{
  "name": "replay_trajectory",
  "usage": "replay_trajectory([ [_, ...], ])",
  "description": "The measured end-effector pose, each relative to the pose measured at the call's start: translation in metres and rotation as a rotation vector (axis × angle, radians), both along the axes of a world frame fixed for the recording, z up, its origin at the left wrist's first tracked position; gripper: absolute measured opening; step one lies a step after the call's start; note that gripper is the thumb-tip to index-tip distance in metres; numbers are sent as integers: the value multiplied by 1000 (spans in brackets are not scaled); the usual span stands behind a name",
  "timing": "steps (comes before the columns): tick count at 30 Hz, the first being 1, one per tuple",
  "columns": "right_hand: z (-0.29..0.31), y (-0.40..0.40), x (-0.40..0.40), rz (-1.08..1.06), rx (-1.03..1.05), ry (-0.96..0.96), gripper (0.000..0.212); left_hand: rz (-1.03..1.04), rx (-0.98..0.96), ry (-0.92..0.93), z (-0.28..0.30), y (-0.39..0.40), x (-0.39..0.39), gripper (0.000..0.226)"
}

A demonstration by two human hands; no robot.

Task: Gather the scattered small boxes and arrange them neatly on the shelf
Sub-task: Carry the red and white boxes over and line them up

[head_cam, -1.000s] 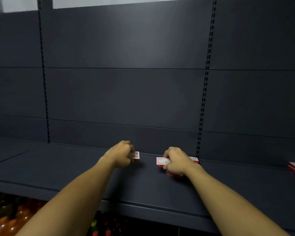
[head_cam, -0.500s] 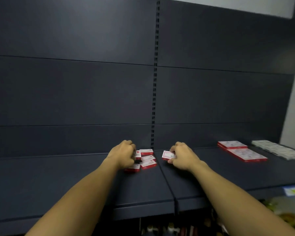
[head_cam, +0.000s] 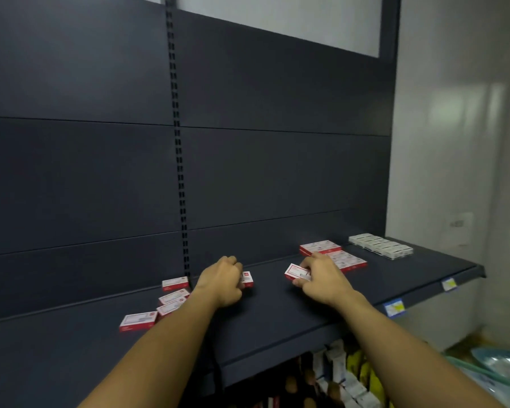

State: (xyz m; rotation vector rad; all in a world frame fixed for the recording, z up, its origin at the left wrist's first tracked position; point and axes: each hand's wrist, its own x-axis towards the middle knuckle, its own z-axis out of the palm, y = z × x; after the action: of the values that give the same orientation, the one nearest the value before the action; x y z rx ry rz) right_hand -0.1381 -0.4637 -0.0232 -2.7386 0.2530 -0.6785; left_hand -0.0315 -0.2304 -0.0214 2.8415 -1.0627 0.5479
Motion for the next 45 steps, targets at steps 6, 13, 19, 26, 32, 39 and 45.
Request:
replay_trajectory([
  [6,-1,-68,-39,-90,-11,19,48,-39,23,-54,8,-79,-24,36],
  [13,2,-149,-91,-164,-50,53,46,-47,81,-126,4,-166,-64,38],
  [19,1,-210,-127,-180,-74,45,45,-73,58,-130,2,-223,-86,44],
  [26,-9,-258,-153,-190,-134,26,52,-93,-6,-97,4,-273,-108,36],
  [32,-17,-280,-154,-183,-133,-39,53,-109,-65,-40,6,-297,-104,33],
  [39,-24,-304,-131,-153,-144,-30,50,-118,-55,-24,-2,-321,-74,35],
  [45,-27,-321,-89,-73,-167,-4,47,-112,-109,7,-14,-334,-34,40],
])
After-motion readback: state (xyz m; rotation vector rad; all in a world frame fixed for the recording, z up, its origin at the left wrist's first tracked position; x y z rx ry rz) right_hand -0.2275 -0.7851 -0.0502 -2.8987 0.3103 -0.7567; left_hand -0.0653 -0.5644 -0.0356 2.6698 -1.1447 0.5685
